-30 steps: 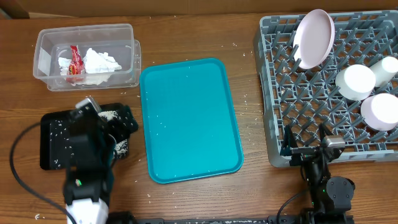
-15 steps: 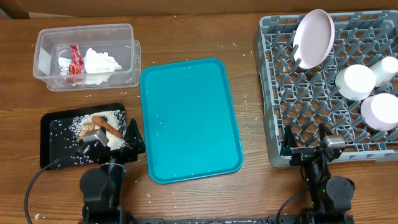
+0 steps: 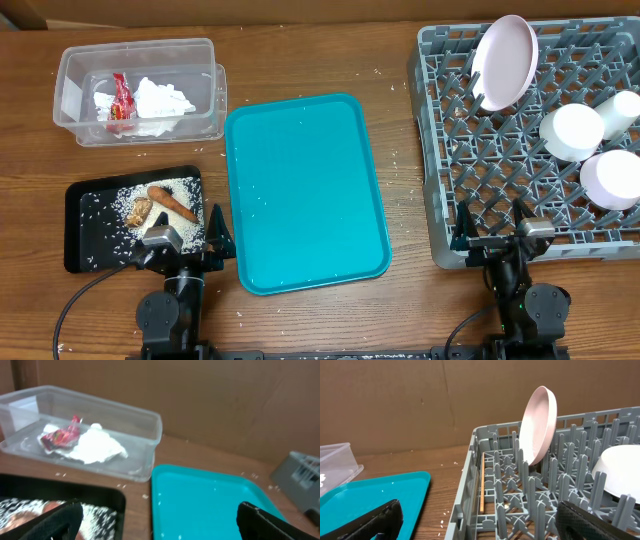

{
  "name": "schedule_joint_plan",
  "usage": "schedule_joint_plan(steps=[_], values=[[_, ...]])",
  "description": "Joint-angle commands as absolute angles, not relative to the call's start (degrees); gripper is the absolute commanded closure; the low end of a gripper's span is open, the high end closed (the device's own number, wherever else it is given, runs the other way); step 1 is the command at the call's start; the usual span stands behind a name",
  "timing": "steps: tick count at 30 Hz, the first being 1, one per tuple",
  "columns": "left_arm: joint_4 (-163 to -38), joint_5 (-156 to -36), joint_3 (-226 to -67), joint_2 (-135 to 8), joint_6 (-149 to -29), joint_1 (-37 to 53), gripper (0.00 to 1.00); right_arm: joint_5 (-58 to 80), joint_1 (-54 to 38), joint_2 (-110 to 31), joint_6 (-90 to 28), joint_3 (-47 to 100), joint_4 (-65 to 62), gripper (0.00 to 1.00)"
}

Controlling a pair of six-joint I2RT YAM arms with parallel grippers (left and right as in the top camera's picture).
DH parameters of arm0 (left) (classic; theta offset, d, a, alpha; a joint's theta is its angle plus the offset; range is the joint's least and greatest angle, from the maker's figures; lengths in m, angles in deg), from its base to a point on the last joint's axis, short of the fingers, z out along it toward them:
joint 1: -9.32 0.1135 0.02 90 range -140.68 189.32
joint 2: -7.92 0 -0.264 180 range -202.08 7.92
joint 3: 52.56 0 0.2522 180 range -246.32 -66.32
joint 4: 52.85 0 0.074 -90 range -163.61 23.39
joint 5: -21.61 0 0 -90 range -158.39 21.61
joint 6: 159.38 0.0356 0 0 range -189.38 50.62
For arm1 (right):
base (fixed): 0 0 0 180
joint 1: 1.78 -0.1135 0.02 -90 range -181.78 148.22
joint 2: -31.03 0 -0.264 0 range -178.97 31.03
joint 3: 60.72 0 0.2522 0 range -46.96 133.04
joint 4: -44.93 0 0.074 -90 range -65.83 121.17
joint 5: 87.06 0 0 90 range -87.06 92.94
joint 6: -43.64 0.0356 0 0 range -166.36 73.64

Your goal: Sort waste into correct bins and load items into the dishwasher

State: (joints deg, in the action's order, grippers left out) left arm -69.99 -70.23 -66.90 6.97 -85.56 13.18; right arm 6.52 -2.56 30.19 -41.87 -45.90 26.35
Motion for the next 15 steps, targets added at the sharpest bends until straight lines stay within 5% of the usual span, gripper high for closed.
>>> schedule_joint_plan(steps=[1, 15], values=[[-71.06, -68.35, -66.59, 7.73, -80.86, 13.84, 0.00, 5.99, -2.36, 30.86, -41.69, -46.49, 26.57, 0.00], [-71.06, -68.66, -66.59, 7.69, -77.93, 13.84, 0.00, 5.99, -2.36, 30.86, -41.69, -46.49, 26.55, 0.00]])
